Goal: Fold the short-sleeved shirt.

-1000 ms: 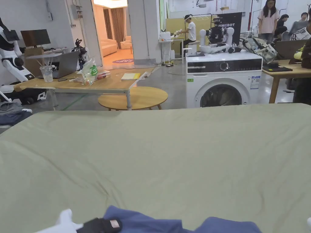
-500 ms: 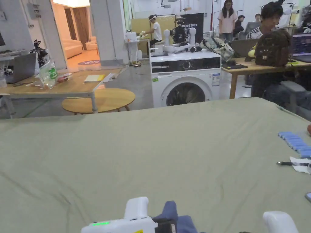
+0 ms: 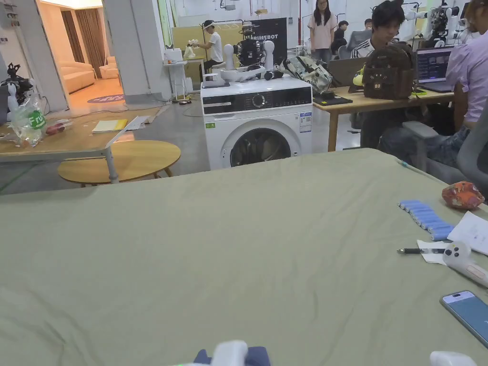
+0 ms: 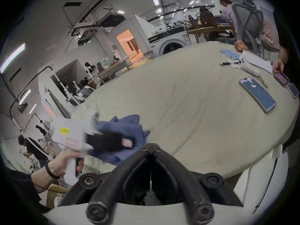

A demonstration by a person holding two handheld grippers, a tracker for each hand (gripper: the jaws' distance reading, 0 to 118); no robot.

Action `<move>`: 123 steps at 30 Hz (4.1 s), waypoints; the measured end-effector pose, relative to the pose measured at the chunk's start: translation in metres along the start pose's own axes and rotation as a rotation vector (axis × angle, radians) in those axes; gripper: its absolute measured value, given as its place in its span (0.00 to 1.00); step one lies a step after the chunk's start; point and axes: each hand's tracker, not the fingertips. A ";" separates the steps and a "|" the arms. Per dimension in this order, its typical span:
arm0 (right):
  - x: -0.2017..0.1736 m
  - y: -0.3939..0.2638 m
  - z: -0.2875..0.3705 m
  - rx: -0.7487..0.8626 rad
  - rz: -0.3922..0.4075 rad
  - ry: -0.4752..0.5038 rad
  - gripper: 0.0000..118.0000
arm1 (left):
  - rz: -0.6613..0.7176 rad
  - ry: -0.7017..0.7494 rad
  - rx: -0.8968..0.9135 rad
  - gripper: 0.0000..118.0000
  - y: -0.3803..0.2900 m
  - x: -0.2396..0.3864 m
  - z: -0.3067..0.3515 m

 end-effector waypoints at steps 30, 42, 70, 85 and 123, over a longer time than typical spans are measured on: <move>-0.055 0.004 -0.147 -0.341 0.161 -0.003 0.00 | 0.486 -0.215 0.334 0.27 -0.063 -0.129 0.093; -0.229 0.052 -0.179 -0.107 0.332 0.231 0.00 | 0.477 -0.063 0.563 0.23 -0.080 -0.189 0.251; -0.300 0.088 -0.206 0.044 0.502 0.272 0.00 | 0.109 0.799 0.875 0.52 -0.080 -0.144 0.424; -0.172 0.091 -0.044 0.473 0.358 -0.041 0.00 | -0.265 0.820 1.053 0.01 -0.036 0.077 0.267; -0.166 0.062 -0.001 0.543 0.410 -0.175 0.84 | -0.197 0.794 1.037 0.64 -0.075 0.078 0.259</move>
